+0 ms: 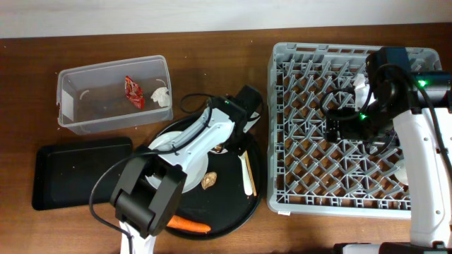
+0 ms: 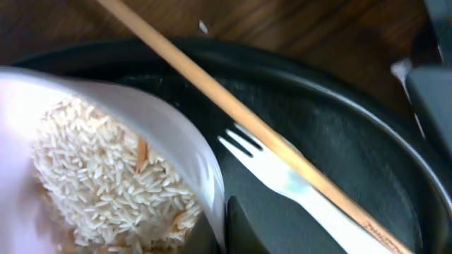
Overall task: Sort waste into correct bins and load items into the dishwasher rack
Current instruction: 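Lift the pink bowl with left gripper and move it left, then tip the pink bowl over the black tray to dump the rice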
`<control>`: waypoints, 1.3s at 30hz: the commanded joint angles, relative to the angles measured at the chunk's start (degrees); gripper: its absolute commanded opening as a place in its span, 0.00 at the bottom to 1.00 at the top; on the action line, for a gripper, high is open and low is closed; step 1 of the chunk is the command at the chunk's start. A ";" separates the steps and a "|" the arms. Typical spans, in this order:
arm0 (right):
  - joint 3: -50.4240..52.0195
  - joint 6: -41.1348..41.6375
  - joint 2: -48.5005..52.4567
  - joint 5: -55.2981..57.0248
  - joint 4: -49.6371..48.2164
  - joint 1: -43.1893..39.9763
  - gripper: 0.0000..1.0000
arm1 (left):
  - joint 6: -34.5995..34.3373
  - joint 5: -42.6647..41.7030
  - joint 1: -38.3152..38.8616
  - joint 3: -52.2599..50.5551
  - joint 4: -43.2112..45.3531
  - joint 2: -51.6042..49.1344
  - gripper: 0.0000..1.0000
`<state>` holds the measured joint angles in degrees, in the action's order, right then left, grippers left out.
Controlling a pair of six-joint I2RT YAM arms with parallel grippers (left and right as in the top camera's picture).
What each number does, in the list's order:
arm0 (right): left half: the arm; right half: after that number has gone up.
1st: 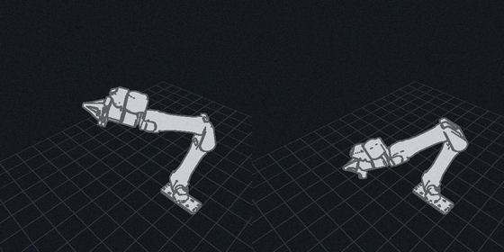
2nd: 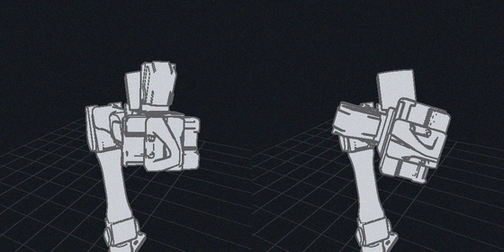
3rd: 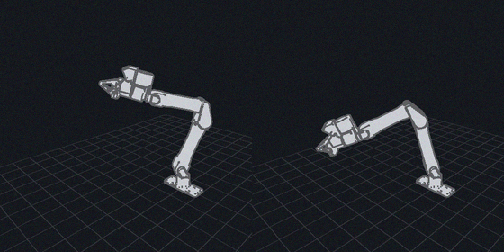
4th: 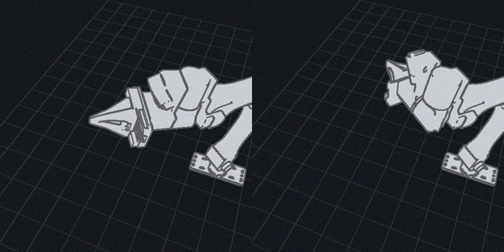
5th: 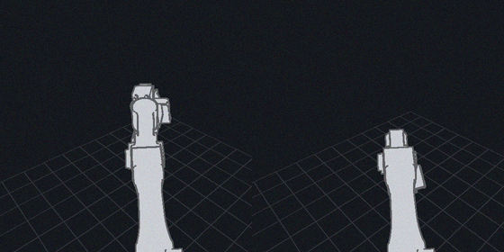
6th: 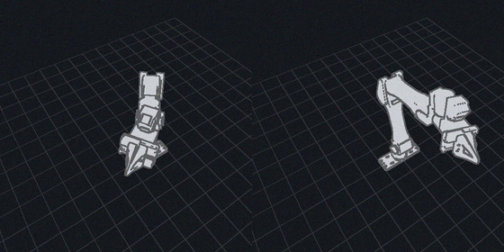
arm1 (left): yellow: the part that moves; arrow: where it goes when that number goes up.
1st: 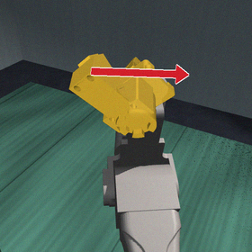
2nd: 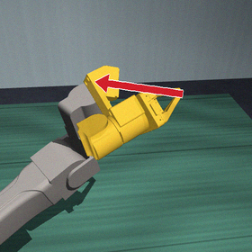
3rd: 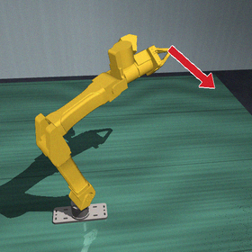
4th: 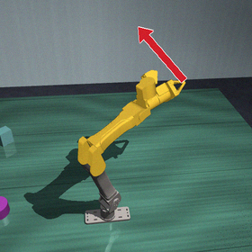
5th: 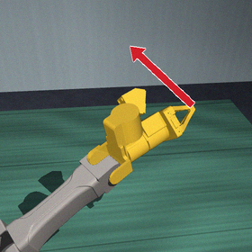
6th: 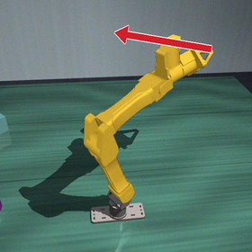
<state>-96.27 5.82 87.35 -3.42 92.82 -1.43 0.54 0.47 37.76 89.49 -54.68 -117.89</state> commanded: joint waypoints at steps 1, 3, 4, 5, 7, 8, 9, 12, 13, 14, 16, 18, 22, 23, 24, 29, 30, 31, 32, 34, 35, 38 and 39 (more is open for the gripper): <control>-0.37 0.22 -0.46 1.11 0.02 0.20 0.98 | -0.52 0.04 -0.04 5.05 -4.37 -1.36 0.01; -0.37 0.22 -0.48 1.11 0.04 0.20 0.98 | -0.59 0.76 -0.04 8.13 -7.63 -1.36 0.01; -0.37 0.22 -0.46 1.11 0.04 0.20 0.98 | -0.59 0.90 -0.04 8.98 -8.66 -1.36 0.01; -0.37 0.22 -0.46 1.11 0.07 0.20 0.98 | -0.59 0.87 -0.07 9.77 -9.66 -1.36 0.01; -0.39 0.22 -0.46 1.14 0.24 0.20 0.98 | -1.99 1.05 -0.46 11.37 -12.13 -1.33 0.01; -0.37 0.20 -0.46 1.14 0.24 0.20 0.98 | -2.80 1.01 -0.85 11.61 -13.14 -1.18 0.00; -0.37 0.20 -0.46 1.14 0.26 0.20 0.98 | -3.93 1.03 -1.36 11.61 -14.08 -0.87 0.01; -0.39 0.20 -0.46 1.16 0.24 0.20 0.98 | -6.27 0.83 -3.17 11.61 -15.96 0.31 0.01; -0.39 0.20 -0.46 1.16 0.24 0.20 0.98 | -6.84 0.83 -3.98 11.61 -16.41 1.01 0.01; -0.39 0.20 -0.46 1.16 0.24 0.20 0.98 | -7.06 0.83 -4.70 11.61 -16.74 1.66 0.01; -0.37 0.20 -0.46 1.18 0.24 0.20 0.98 | -8.04 0.83 -6.58 11.61 -17.88 3.89 0.01; -0.37 0.20 -0.46 1.29 0.24 0.20 0.98 | -8.92 0.83 -8.28 11.61 -19.52 6.12 0.01; -0.37 0.22 -0.46 1.81 0.37 0.20 0.98 | -10.40 0.79 -12.26 11.58 -23.85 11.02 0.01; -0.37 0.22 -0.46 1.81 0.39 0.20 0.98 | -10.43 0.35 -13.49 11.54 -24.74 12.26 0.01; -0.37 0.22 -0.46 1.81 0.39 0.20 0.98 | -10.60 0.13 -14.60 11.32 -25.14 13.38 0.01; -0.37 0.20 -0.46 1.81 0.39 0.20 0.98 | -11.23 -0.74 -24.50 5.99 -24.35 20.57 0.01; -0.37 0.22 -0.46 1.81 0.39 0.20 0.98 | -11.23 -1.03 -26.93 4.07 -23.71 21.84 0.01; -0.37 0.22 -0.46 1.81 0.39 0.20 0.98 | -11.21 -1.31 -28.98 2.36 -22.93 22.86 0.01; -0.37 0.22 -0.46 1.81 0.39 0.20 0.98 | -11.21 -1.88 -31.61 0.04 -21.88 24.09 0.01; -0.37 0.22 -0.46 1.81 0.37 0.20 0.98 | -10.95 -4.31 -36.33 -4.11 -19.23 26.08 0.01; -0.37 0.22 -0.46 1.81 0.37 0.20 0.98 | -9.84 -6.40 -38.62 -6.14 -17.62 26.86 0.01; -0.37 0.22 -0.48 1.81 0.28 0.20 0.98 | -5.77 -14.05 -45.07 -11.32 -13.27 27.26 0.00; -0.37 0.22 -0.46 1.81 0.26 0.20 0.98 | -5.57 -14.62 -45.97 -12.26 -12.61 27.26 0.01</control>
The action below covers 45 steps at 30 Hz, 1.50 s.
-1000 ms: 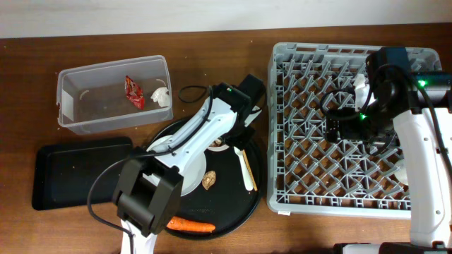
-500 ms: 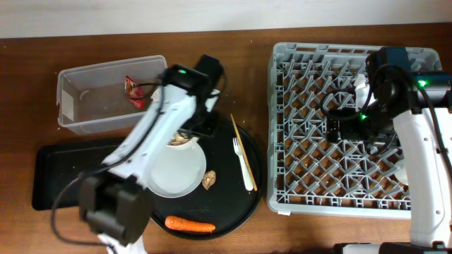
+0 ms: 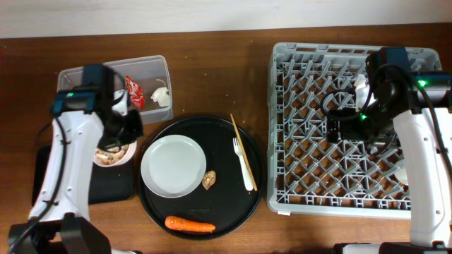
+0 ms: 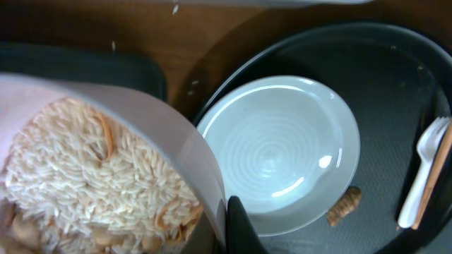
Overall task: Sort waste into correct bins and load items into the dishwasher rack
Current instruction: 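Tip the pink bowl over the black tray to dump the rice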
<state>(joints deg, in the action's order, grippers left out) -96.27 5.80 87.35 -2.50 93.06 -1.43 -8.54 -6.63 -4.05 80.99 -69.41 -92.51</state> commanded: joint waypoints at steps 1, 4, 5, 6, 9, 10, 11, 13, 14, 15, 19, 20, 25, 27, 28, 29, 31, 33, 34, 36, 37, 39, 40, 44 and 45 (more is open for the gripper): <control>-0.37 0.22 -0.46 0.90 0.04 0.20 0.98 | 3.80 -8.07 -5.49 -5.20 3.21 1.88 0.00; -0.37 0.22 -0.46 0.90 0.02 0.20 0.98 | 5.62 -9.14 -8.26 -8.11 5.64 1.84 0.01; -0.37 0.24 -0.46 0.92 0.02 0.20 0.98 | 6.40 -9.68 -9.25 -9.01 6.47 1.84 0.00; -0.37 0.22 -0.46 0.92 0.04 0.20 0.98 | 8.24 -11.74 -10.19 -9.62 7.19 1.84 0.00; -0.37 0.22 -0.46 0.94 0.04 0.20 0.98 | 13.68 -20.44 -13.92 -11.15 8.79 1.84 0.00; -0.37 0.24 -0.46 1.14 0.04 0.20 0.98 | 14.71 -22.27 -15.06 -11.50 9.07 1.84 0.00; -0.37 0.24 -0.46 1.49 0.07 0.20 0.98 | 15.54 -24.35 -16.59 -11.85 9.33 1.84 0.01; -0.37 0.24 -0.46 1.55 0.07 0.20 0.98 | 17.86 -29.97 -19.58 -12.70 9.70 1.84 0.00; -0.37 0.24 -0.48 1.55 0.07 0.20 0.98 | 19.87 -34.07 -21.66 -13.51 9.75 1.84 0.00; -0.37 0.24 -0.46 1.55 0.04 0.20 0.98 | 21.40 -37.16 -23.37 -14.38 9.77 1.84 0.01; -0.37 0.24 -0.46 1.73 0.00 0.20 0.98 | 27.19 -47.41 -28.79 -17.68 9.88 1.84 0.01; -0.39 0.24 -0.46 1.73 0.00 0.20 0.98 | 28.37 -49.57 -29.88 -18.34 9.88 1.84 0.01; -0.39 0.24 -0.46 1.73 -0.02 0.20 0.98 | 32.57 -57.77 -34.21 -20.79 9.84 1.77 0.00; -0.37 0.24 -0.46 1.75 -0.02 0.20 0.98 | 32.68 -59.06 -35.47 -21.22 9.84 1.77 0.01; -0.39 0.24 -0.46 1.75 0.00 0.20 0.98 | 32.70 -59.89 -36.11 -21.38 9.84 1.77 0.01; -0.37 0.24 -0.46 1.75 0.00 0.20 0.98 | 32.68 -60.85 -36.72 -21.55 9.84 1.77 0.00; -0.37 0.24 -0.46 1.75 0.00 0.20 0.98 | 32.68 -63.14 -37.90 -21.97 9.84 1.77 0.01; -0.37 0.24 -0.46 1.75 0.00 0.20 0.98 | 32.70 -64.74 -39.17 -22.29 9.84 1.73 0.01; -0.37 0.24 -0.46 1.75 0.00 0.20 0.98 | 32.70 -65.16 -39.71 -22.40 9.84 1.73 0.00; -0.37 0.24 -0.46 1.75 0.00 0.20 0.98 | 32.70 -65.77 -40.68 -22.60 9.84 1.73 0.00; -0.37 0.24 -0.46 1.75 0.00 0.20 0.98 | 33.83 -66.58 -41.11 -22.69 9.81 1.73 0.00; -0.37 0.24 -0.46 1.75 0.00 0.20 0.98 | 35.26 -68.24 -41.51 -22.91 9.77 1.73 0.00; -0.37 0.24 -0.46 1.75 0.02 0.20 0.98 | 35.71 -68.78 -41.51 -22.95 9.84 1.66 0.00; -0.37 0.24 -0.46 1.75 0.00 0.20 0.98 | 39.60 -71.30 -41.51 -22.99 9.81 1.57 0.00; -0.37 0.24 -0.46 1.75 0.00 0.20 0.98 | 40.39 -71.84 -41.51 -22.99 9.81 1.57 0.00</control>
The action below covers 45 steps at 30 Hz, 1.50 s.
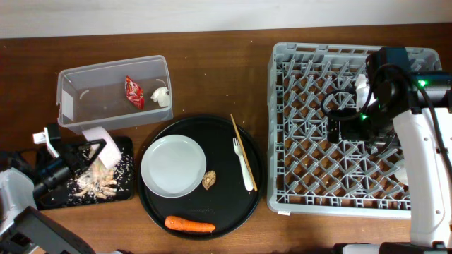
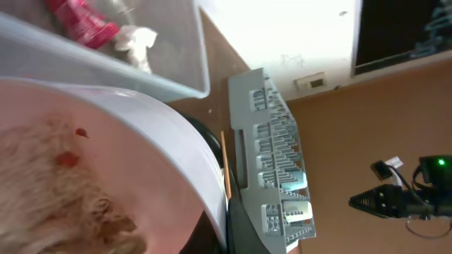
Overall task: Sort waste into correct bins and load items into the dishwasher rack
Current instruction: 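Tip the pink bowl over the black tray to dump the rice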
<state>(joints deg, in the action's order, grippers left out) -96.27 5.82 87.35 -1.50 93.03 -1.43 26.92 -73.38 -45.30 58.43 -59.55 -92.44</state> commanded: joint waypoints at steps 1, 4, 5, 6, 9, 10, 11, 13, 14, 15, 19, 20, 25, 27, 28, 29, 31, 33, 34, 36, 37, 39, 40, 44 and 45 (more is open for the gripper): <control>-0.39 0.22 -0.46 0.74 0.02 0.20 0.98 | 5.90 -5.55 -0.26 -0.44 -0.02 1.49 0.00; -0.37 0.22 -0.46 0.74 0.02 0.20 0.98 | 9.44 -6.36 -0.26 -0.44 -0.04 1.51 0.00; -0.37 0.22 -0.46 0.74 0.02 0.20 0.98 | 10.29 -6.38 -0.26 -0.44 -0.02 1.51 0.00; -0.37 0.22 -0.46 0.74 0.02 0.20 0.98 | 11.13 -6.56 -0.26 -0.44 -0.02 1.51 0.00; -0.37 0.22 -0.46 0.74 0.02 0.20 0.98 | 14.64 -7.39 -0.26 -0.44 -0.04 1.51 0.00; -0.39 0.22 -0.46 0.74 0.02 0.20 0.98 | 15.63 -7.74 -0.26 -0.44 0.00 1.49 0.00; -0.37 0.22 -0.46 0.74 0.02 0.20 0.99 | 16.79 -7.96 -0.26 -0.44 -0.02 1.51 0.00; -0.37 0.22 -0.46 0.74 0.02 0.20 0.98 | 16.98 -9.03 -0.26 -0.44 0.04 1.51 0.00; -0.37 0.22 -0.46 0.74 0.02 0.20 0.98 | 16.98 -9.44 -0.26 -0.44 0.15 1.49 0.00; -0.37 0.22 -0.46 0.74 0.02 0.20 0.98 | 16.98 -9.86 -0.26 -0.44 0.20 1.51 0.00; -0.37 0.22 -0.46 0.81 0.02 0.20 0.98 | 16.90 -10.23 -0.26 -0.44 -0.70 1.51 0.00; -0.37 0.22 -0.46 1.01 0.02 0.20 0.98 | 16.90 -9.97 -0.26 -0.44 -1.22 1.49 0.00; -0.37 0.22 -0.46 1.18 0.04 0.20 0.98 | 16.90 -9.25 -0.26 -0.44 -3.10 1.51 0.00; -0.37 0.22 -0.46 1.18 0.04 0.20 0.98 | 16.92 -7.91 -0.26 -0.44 -3.15 1.51 0.00; -0.39 0.22 -0.46 1.18 0.02 0.20 0.98 | 16.92 -6.54 -0.26 -0.44 -3.13 1.51 0.00; -0.37 0.22 -0.46 1.16 0.04 0.20 0.98 | 16.92 -5.57 -0.26 -0.44 -3.08 1.49 0.00; -0.37 0.22 -0.46 1.16 0.04 0.20 0.98 | 16.92 -4.55 -0.26 -0.44 -3.06 1.51 0.00; -0.37 0.22 -0.46 1.16 0.04 0.20 0.98 | 16.92 -4.57 -0.26 -0.44 -3.02 1.51 0.00; -0.37 0.22 -0.46 1.16 0.07 0.20 0.98 | 16.90 -4.59 -0.26 -0.44 -3.04 1.49 0.00; -0.37 0.22 -0.46 1.16 0.17 0.20 0.98 | 12.70 -5.33 -0.44 -0.44 -3.98 1.51 0.00; -0.37 0.22 -0.46 1.16 0.24 0.20 0.98 | 12.85 -6.19 -0.72 -0.44 -5.07 1.51 0.00; -0.37 0.22 -0.46 1.16 0.22 0.20 0.98 | 11.82 -1.29 -1.62 -0.44 0.63 1.36 0.00; -0.39 0.22 -0.46 1.16 0.24 0.20 0.98 | 3.52 1.70 -2.08 -0.44 3.06 1.16 0.00; -0.37 0.22 -0.46 1.16 0.24 0.20 0.98 | 0.98 -2.08 -3.15 -0.44 2.12 1.11 0.00; -0.37 0.22 -0.46 1.16 0.26 0.20 0.98 | 1.05 -4.07 -3.26 -0.44 0.81 1.16 0.00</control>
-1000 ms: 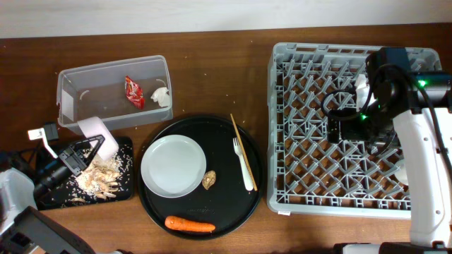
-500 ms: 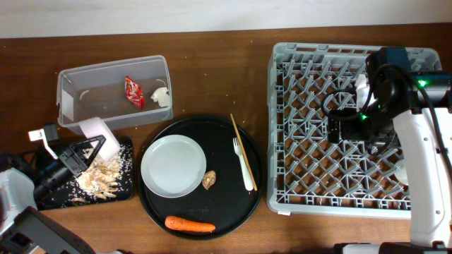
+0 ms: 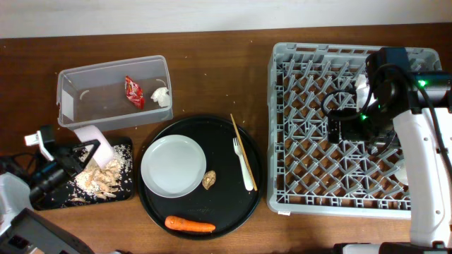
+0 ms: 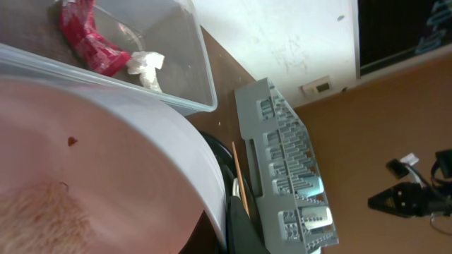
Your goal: Sort waste into correct bins and load items into the dishwasher rack
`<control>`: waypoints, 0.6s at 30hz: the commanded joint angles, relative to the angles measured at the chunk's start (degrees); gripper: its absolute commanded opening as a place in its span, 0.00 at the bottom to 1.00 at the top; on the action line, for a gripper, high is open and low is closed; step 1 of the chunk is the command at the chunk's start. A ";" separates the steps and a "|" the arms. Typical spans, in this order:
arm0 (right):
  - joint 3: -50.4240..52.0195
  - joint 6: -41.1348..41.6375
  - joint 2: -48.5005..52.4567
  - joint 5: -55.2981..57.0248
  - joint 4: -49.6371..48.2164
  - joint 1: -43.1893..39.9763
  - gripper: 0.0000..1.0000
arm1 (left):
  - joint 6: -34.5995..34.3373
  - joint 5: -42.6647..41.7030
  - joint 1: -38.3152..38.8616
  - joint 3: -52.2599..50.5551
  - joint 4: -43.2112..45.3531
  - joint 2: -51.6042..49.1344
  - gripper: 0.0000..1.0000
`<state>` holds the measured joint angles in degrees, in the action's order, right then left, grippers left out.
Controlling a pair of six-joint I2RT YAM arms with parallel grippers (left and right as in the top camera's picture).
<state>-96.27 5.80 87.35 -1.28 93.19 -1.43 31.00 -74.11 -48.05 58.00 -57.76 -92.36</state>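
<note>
My left gripper is shut on the rim of a white bowl, which is tipped on its side over the black rectangular tray. Rice and food scraps lie heaped on that tray. In the left wrist view the bowl is almost bare, with a little rice left low inside, and the left gripper pinches its rim. My right gripper hangs over the grey dishwasher rack; its jaws are hard to make out.
The round black tray carries a white plate, a fork, a chopstick, a brown scrap and a carrot. The clear bin holds a red wrapper and crumpled tissue.
More rice has left the bowl: its inside is now nearly bare and the heap on the rectangular tray is bigger. The left gripper has barely shifted. The right arm is unchanged.
First my left gripper held the rice-filled bowl on the round tray beside the fork. Then it held the bowl upright over the rectangular tray. Then the bowl was tipped with rice on that tray, and now it is almost empty. The right arm stayed over the rack.
</note>
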 commanded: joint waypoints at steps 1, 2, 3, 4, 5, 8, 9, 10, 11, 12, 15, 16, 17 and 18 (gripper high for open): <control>-0.37 0.24 -0.46 0.94 0.17 0.20 0.98 | -2.23 -4.07 -0.50 0.00 -1.44 1.09 0.00; -0.37 0.24 -0.46 0.94 0.22 0.20 0.98 | -2.23 -3.89 -0.50 0.00 -0.87 1.05 0.00; -0.37 0.26 -0.46 0.94 0.24 0.20 0.98 | -2.21 -4.59 -0.50 0.00 -0.87 0.98 0.00; -0.37 0.24 -0.46 0.94 0.31 0.20 0.98 | -1.97 -4.79 -0.48 0.00 -0.98 0.98 0.00; -0.37 0.24 -0.46 0.94 0.37 0.20 0.98 | -1.62 -4.59 -0.48 0.00 -1.05 0.98 0.00; -0.37 0.24 -0.46 0.94 0.50 0.20 0.98 | 1.07 -7.02 -0.50 0.00 -6.25 1.09 0.00; -0.37 0.24 -0.46 0.94 0.48 0.20 0.98 | 4.44 -6.58 -0.50 0.00 -6.14 1.09 0.00; -0.37 0.24 -0.46 0.94 0.48 0.20 0.98 | 5.68 -3.78 -0.48 0.00 -3.17 0.90 0.00; -0.39 0.24 -0.46 0.94 0.48 0.20 0.98 | 0.00 -0.76 -0.48 0.00 0.07 0.44 0.00; -0.37 0.24 -0.42 0.94 0.48 0.20 0.98 | -5.07 -1.01 -0.48 0.00 0.20 -0.15 0.00; -0.37 0.24 -0.42 0.94 0.52 0.20 0.98 | 0.92 -8.87 -0.50 0.00 -5.31 -0.22 0.00; -0.39 0.24 -0.42 0.94 0.57 0.20 0.98 | 3.13 -8.20 -0.50 0.00 -3.08 -0.33 0.00; -0.37 0.24 -0.42 0.94 0.55 0.20 0.98 | 1.16 -6.58 -0.48 0.00 -1.03 -0.63 0.00; -0.39 0.24 -0.42 0.94 0.55 0.20 0.98 | -5.68 -6.36 -0.52 0.00 -2.97 -0.96 0.00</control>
<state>-96.27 5.82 87.35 -1.28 93.54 -1.43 30.39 -78.91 -48.36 57.84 -59.75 -92.38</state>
